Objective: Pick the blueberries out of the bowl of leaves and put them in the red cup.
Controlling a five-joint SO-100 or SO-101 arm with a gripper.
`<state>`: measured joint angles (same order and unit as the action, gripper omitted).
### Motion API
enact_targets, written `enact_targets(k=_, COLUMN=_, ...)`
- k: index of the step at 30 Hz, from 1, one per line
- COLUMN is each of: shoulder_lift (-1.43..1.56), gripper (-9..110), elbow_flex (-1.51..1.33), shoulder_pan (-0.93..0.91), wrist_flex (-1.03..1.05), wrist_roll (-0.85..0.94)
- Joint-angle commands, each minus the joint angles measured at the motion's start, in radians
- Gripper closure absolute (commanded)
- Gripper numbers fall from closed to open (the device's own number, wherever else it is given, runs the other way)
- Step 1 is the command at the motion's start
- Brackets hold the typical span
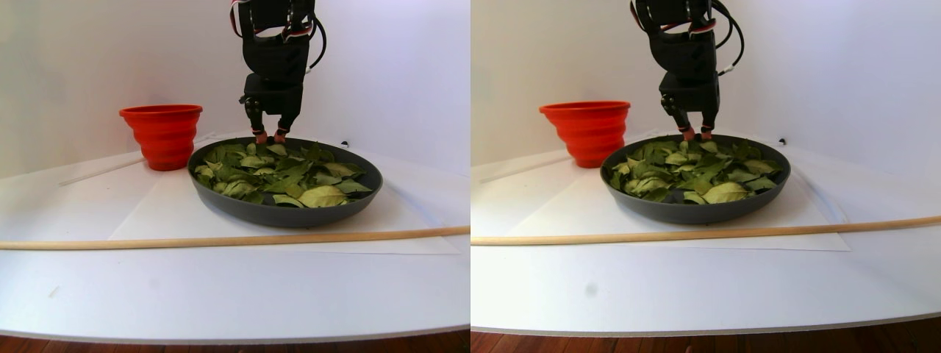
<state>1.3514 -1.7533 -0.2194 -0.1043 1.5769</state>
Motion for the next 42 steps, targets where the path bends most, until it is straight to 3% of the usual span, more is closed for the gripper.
enact_targets(k=1, shoulder_lift=0.160, gripper=92, elbow_flex=-0.002, shoulder_pan=0.005, wrist_flex=-0.015, wrist_roll=0.006)
enact_targets(k=42, shoulder_lift=0.434, gripper=92, elbow_flex=-0.149, shoulder_pan=0.144, wrist_flex=0.035, wrist_roll=0.026)
